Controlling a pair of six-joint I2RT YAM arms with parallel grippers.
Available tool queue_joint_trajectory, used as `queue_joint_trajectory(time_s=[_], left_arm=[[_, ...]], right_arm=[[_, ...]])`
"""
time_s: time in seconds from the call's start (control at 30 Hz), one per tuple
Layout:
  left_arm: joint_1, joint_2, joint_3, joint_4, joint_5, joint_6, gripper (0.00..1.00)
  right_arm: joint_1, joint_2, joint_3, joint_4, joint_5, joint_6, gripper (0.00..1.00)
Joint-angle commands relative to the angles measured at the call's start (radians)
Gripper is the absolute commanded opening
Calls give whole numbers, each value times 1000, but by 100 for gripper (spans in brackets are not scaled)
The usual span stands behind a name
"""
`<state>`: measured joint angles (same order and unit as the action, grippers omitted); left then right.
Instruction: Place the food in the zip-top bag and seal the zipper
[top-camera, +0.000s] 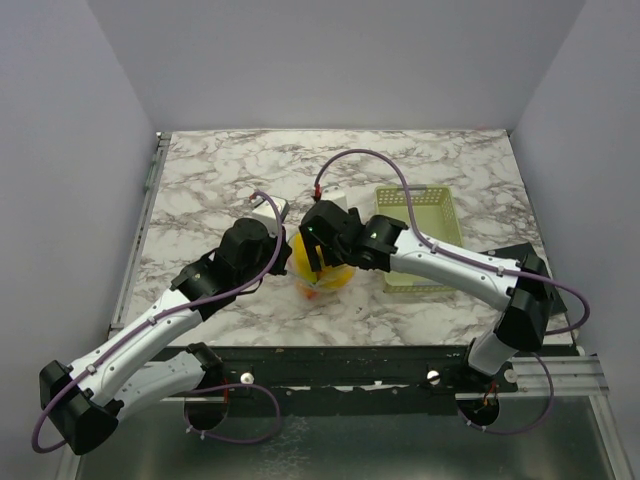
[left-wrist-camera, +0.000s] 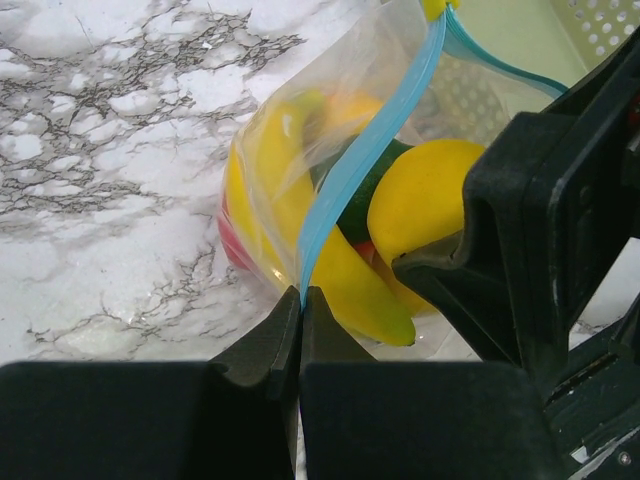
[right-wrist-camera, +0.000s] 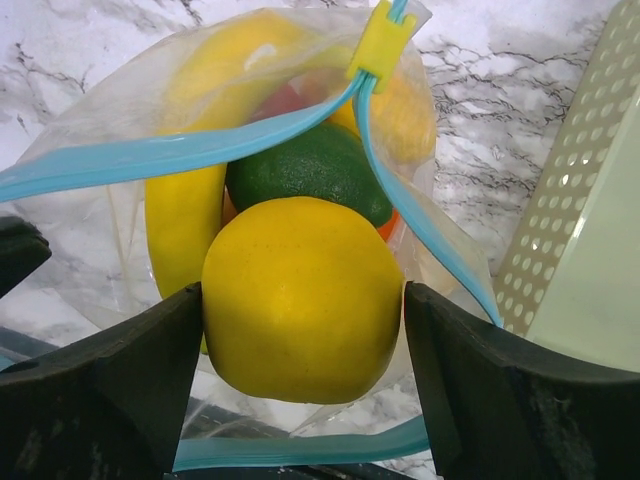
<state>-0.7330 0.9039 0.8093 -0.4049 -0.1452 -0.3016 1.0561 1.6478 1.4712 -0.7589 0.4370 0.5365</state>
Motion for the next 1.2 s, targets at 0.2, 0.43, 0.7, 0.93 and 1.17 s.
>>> queue_joint_trajectory(time_s=[0.2,0.43,0.7,0.93,1.17], left_arm=[[5,-14,-12,13,21,2,0],[4,-12,-12,15,28,2,0],[4,-10,9,23,71,3,0],[6,15,71,14,83,-22,0],[5,59,149,-32,115,-27,0]], right_arm=[[47,-117,67,-66,3,46,89],[56,-213,49,-69,-3,70,89],[56,-324,-27,-92,108,110,81],[56,-343,-46,-144,126,115,73],[56,-322,-35,-130,189,86,68]])
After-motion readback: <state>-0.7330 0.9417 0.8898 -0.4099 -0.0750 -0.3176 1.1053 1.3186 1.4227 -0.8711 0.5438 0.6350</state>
